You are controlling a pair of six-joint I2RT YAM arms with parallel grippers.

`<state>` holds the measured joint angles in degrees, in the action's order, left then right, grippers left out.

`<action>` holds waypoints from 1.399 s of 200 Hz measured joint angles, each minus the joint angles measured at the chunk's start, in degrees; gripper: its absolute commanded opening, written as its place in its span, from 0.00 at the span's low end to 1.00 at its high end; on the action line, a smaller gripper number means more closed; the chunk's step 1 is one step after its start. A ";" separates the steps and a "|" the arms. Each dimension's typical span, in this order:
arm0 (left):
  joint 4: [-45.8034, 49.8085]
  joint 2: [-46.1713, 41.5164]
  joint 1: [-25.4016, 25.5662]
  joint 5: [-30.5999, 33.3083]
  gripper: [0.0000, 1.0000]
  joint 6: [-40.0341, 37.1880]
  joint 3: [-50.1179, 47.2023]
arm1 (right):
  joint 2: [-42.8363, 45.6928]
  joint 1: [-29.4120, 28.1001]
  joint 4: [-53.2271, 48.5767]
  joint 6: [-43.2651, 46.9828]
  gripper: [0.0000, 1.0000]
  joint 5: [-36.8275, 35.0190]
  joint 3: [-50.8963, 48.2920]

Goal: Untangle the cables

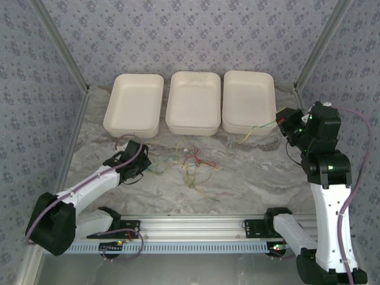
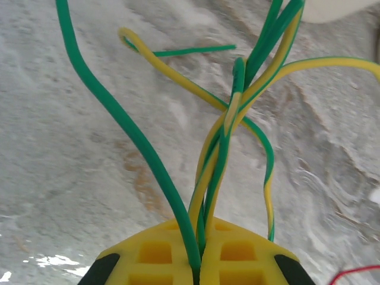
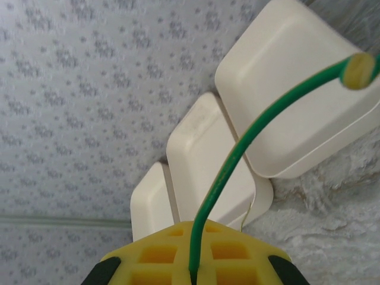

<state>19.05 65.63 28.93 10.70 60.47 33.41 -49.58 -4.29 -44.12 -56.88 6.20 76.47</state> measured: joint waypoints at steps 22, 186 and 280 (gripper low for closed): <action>-0.98 -2.80 0.74 -0.24 0.00 0.46 0.17 | 2.60 -5.73 0.09 -0.04 0.00 -1.27 -7.21; -17.68 -22.03 -2.69 -11.67 0.00 1.46 -5.44 | 3.89 -24.52 6.01 -4.22 0.61 -9.38 -28.79; -21.75 -24.59 -2.69 -14.34 0.00 1.46 -9.35 | -30.08 -39.08 42.21 -12.26 0.65 -6.86 -25.66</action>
<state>-2.70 41.04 26.24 -3.64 61.93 24.05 -79.66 -43.38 -1.91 -69.14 -0.67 50.81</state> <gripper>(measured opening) 0.066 0.655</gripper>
